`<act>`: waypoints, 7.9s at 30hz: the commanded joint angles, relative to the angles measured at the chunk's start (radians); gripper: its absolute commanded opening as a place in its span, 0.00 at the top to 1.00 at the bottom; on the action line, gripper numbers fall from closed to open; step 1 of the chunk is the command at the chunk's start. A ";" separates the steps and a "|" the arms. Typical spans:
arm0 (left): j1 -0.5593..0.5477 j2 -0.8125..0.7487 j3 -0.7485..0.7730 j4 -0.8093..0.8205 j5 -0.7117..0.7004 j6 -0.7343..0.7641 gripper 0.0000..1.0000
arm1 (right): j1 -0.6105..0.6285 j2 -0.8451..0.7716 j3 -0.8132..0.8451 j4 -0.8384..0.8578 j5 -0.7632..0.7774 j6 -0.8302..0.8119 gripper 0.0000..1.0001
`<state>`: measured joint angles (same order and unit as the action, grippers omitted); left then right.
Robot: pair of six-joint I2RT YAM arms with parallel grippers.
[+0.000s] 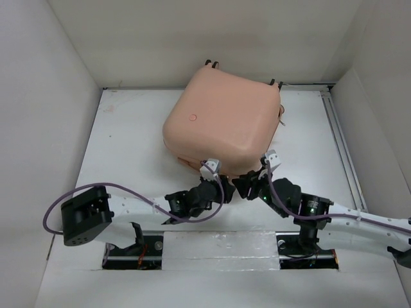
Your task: Pack the luggage
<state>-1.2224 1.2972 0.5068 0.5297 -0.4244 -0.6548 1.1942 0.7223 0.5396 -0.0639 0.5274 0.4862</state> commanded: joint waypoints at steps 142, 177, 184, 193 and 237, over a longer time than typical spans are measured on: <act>1.177 0.800 1.204 -0.556 0.674 -0.014 0.38 | -0.935 0.600 0.163 0.407 -0.567 -0.081 0.94; 0.782 -0.455 -0.007 -0.238 0.345 -0.164 0.49 | -0.795 0.879 0.962 -0.013 -0.843 -0.328 0.29; 0.782 -0.766 -0.077 -0.313 0.174 -0.154 0.47 | -0.849 0.452 0.606 0.054 -0.885 -0.367 0.51; 0.782 -0.967 -0.203 -0.506 0.306 -0.141 0.63 | -0.734 -0.210 -0.097 0.168 -0.736 -0.215 0.88; 0.782 -0.768 -0.383 -0.293 0.570 -0.092 0.75 | -0.953 0.121 -0.302 0.460 -1.050 -0.192 0.82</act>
<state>-0.4366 0.5274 0.1368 0.1429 0.0895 -0.7559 0.2478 0.8356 0.2264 0.2974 -0.4988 0.3069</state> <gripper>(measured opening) 0.254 0.213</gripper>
